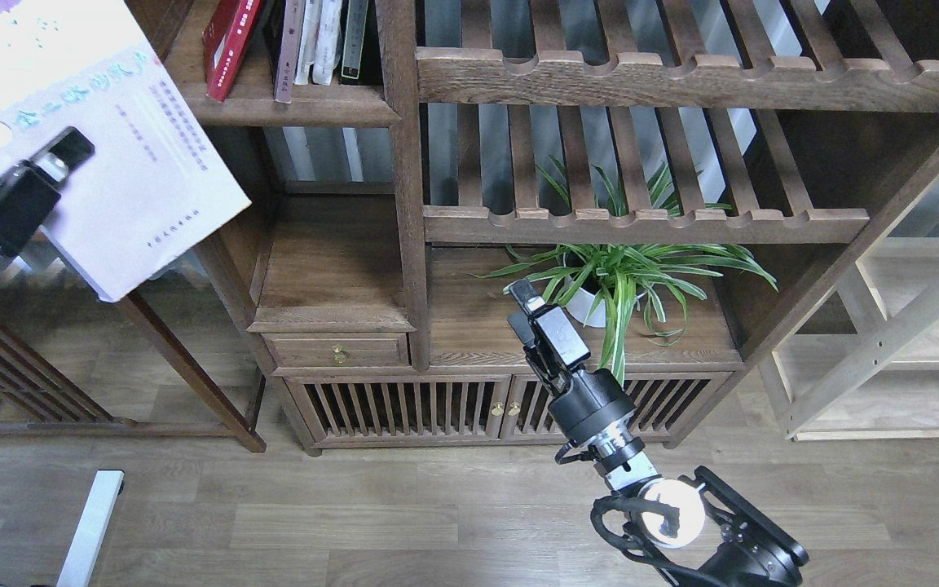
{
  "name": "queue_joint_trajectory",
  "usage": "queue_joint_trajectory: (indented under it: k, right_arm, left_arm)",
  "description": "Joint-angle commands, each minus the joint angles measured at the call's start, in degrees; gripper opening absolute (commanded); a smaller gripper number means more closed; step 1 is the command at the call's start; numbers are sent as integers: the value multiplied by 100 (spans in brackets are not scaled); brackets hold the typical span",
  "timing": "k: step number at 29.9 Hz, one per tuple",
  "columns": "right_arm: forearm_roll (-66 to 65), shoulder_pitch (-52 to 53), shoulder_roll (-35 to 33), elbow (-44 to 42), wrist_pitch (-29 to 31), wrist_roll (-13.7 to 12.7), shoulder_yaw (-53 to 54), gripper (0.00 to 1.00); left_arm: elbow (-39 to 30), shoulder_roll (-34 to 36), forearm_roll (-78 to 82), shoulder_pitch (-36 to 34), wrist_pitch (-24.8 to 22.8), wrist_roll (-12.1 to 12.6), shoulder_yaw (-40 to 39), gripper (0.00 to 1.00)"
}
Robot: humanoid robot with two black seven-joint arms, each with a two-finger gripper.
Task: Organize books on shelf
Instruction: 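Lift the white book with the left gripper up onto the top shelf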
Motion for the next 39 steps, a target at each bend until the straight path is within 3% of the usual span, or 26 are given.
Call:
queue_joint_trajectory:
  k: [1, 24, 33, 39]
  right_arm:
    - [0, 7, 13, -14, 0, -5, -9, 100]
    - [26, 50, 13, -14, 0, 4, 9, 100]
    - [35, 68, 13, -5, 0, 22, 9, 100]
    - [35, 95, 13, -5, 0, 13, 0, 100]
  left_arm:
    - [102, 30, 204, -266, 2, -1, -209, 2]
    - [770, 382, 758, -1303, 2, -1, -236, 2]
    - [1051, 751, 767, -1883, 2, -1, 194, 2]
    - [1315, 830, 767, -1919, 2, -1, 274, 2]
